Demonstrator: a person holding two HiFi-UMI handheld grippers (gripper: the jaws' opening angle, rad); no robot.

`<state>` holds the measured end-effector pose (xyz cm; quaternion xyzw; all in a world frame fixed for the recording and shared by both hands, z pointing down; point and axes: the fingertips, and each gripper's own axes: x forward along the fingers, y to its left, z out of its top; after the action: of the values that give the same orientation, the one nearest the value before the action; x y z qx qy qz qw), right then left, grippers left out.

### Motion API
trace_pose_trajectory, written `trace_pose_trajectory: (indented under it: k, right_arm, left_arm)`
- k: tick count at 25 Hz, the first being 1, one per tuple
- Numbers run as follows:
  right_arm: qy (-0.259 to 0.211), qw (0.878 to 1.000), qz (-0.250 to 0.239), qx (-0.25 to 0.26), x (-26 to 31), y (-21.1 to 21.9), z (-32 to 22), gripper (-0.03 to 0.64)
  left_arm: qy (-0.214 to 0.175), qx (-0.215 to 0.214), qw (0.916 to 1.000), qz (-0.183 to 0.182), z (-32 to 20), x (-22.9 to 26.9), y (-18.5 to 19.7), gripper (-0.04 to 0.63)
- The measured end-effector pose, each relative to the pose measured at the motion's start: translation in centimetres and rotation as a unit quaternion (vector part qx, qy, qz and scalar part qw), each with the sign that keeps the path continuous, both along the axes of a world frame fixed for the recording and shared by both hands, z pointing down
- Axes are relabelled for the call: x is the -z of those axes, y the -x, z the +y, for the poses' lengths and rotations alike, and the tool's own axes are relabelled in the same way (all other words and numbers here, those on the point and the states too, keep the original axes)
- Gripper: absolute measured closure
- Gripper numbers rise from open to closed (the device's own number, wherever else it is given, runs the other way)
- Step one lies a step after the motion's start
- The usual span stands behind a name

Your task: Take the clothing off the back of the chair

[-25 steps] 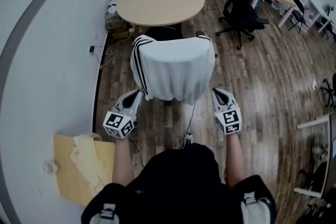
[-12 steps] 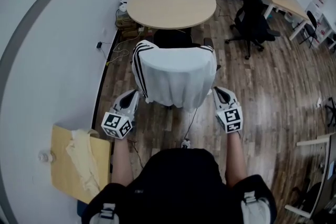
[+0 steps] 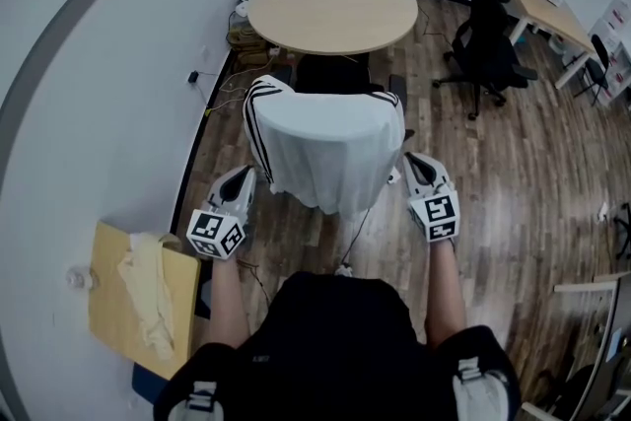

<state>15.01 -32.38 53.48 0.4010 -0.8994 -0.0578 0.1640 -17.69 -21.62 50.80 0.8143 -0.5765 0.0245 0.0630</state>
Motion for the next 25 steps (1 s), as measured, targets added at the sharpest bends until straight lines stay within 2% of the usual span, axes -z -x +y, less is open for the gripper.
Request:
trace_pose_trajectory:
  k: [9,17,22,25]
  right_arm:
    - [0.018,1.000,-0.004,0.001,-0.9,-0.4,-0.9,0.621]
    - [0.001,1.000,0.000,0.009,0.3,0.0,-1.9,0.617]
    - [0.002,1.000,0.005,0.012,0.3,0.2,-3.1,0.559]
    - [-0.006,1.000,0.009,0.008,1.0,0.3,-4.5,0.483]
  left_arm:
    - [0.005,0.015,0.9999,-0.006,-0.2,-0.4,-0.3,0.595]
    - [0.008,0.020,0.9998,-0.003,-1.3,-0.6,0.6,0.594]
    - [0.005,0.035,0.9993,-0.013,-3.6,-0.7,1.5,0.594]
    - [0.003,0.045,0.9987,-0.024,-5.4,-0.2,2.3,0.584]
